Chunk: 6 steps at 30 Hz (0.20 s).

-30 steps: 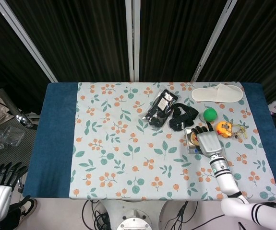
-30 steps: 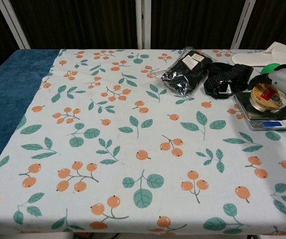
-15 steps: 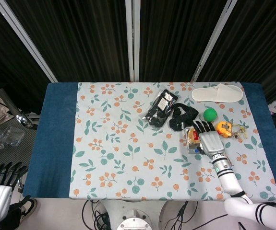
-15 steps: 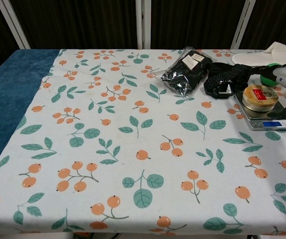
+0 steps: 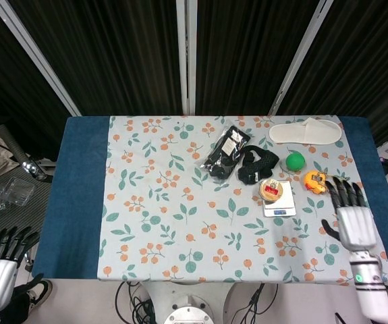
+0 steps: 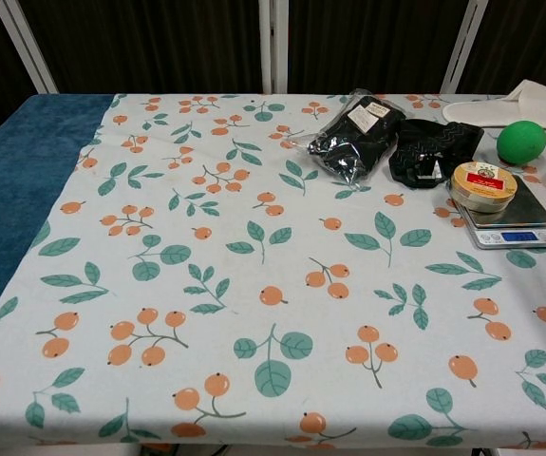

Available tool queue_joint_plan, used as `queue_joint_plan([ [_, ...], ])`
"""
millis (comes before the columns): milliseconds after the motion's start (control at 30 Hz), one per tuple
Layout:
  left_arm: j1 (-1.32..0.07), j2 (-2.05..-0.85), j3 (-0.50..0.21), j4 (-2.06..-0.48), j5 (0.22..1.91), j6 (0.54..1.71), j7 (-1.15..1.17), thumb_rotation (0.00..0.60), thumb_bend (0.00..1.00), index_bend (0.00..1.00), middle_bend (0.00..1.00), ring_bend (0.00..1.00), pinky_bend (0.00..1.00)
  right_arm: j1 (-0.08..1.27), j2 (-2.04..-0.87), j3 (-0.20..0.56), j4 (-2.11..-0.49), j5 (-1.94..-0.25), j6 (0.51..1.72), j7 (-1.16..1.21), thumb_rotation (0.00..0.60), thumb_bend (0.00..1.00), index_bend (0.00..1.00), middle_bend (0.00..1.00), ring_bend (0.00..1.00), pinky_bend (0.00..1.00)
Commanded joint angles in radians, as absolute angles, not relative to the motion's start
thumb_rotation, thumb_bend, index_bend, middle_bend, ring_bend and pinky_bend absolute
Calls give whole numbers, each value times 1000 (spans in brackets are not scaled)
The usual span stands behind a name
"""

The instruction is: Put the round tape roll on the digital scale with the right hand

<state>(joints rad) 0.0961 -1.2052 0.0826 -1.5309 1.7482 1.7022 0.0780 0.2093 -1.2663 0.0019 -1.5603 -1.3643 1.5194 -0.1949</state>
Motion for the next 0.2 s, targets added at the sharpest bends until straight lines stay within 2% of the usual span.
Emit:
queue_joint_plan([
  [33,90,-1201,78,-1538,1748,1696,84,600,96,162,85,0,30,70,-1218,-45,-1524,-1408,1655,-52,600,153,0,0,0,0],
  [200,80,-1200,74,-1549,1747,1682,96,600,96,162,84,0,30,8,-1246,-34,-1447,-1413,1705,44,600,153,0,0,0,0],
])
